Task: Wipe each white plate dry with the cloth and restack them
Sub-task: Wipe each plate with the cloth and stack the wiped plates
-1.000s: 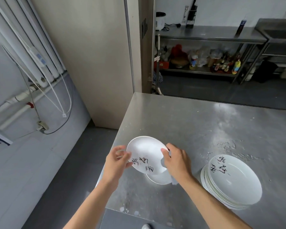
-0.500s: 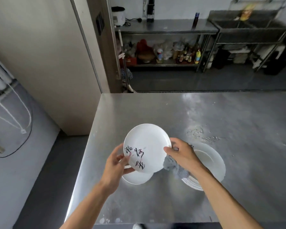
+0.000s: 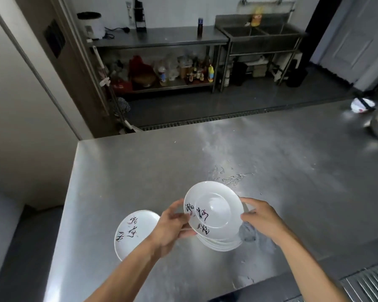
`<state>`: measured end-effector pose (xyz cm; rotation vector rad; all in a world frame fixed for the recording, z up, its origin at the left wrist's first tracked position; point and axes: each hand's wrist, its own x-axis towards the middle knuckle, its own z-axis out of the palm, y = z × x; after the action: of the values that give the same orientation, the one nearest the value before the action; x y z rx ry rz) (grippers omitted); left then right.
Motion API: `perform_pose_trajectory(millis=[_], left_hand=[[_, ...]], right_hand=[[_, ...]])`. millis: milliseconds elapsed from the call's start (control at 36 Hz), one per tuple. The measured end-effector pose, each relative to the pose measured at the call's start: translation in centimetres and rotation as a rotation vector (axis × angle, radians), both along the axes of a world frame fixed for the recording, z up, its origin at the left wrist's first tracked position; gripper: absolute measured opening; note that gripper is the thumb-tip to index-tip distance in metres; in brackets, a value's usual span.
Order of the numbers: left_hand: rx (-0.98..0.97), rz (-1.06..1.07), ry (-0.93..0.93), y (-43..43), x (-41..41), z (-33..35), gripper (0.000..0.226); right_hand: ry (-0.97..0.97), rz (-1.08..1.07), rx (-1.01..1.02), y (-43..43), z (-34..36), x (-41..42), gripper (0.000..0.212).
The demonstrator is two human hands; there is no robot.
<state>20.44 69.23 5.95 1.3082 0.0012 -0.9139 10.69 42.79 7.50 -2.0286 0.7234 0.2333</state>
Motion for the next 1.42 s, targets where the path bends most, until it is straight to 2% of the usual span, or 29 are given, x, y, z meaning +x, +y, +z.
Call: perform_pose_trajectory(millis=[222, 528, 667, 778, 944, 1139, 1278, 1417], left_hand=[[0.091, -0.134, -0.044, -2.7, 0.2, -0.6, 0.04], [0.269, -0.157, -0.169, -3.1, 1.1, -2.8, 0.046], [0.273, -0.148, -0.175, -3.1, 1.3, -3.3, 0.045], [0.262, -0.148, -0.18, -3.0, 1.3, -3.6, 0.047], [0.248, -0.125, -0.161, -2.3, 1.4, -3.7, 0.046], [0.331, 0.007, -0.129, 0.9, 1.3, -4.5, 0.042], [0.406, 0.211, -0.015, 5.5, 0.7, -5.7, 0.035], [0.541, 0.352, 0.048, 11.0, -0.5, -6.5, 0.043]], right_hand=[[0.027, -0.096, 0.021, -1.9, -1.4, -2.2, 0.055], [0.066, -0.13, 0.016, -1.8, -3.0, -2.0, 0.056], [0.072, -0.12, 0.003, -2.0, -3.1, -1.9, 0.056], [0.047, -0.157, 0.026, -2.1, -2.7, -1.5, 0.044], [-0.108, -0.242, 0.097, -0.8, -1.3, 0.7, 0.022], [-0.19, -0.114, 0.183, 3.5, 0.2, 4.5, 0.014], [-0.157, 0.064, 0.247, 8.9, -0.1, 6.8, 0.011], [-0.099, 0.199, 0.226, 14.6, -3.0, 8.4, 0.009]])
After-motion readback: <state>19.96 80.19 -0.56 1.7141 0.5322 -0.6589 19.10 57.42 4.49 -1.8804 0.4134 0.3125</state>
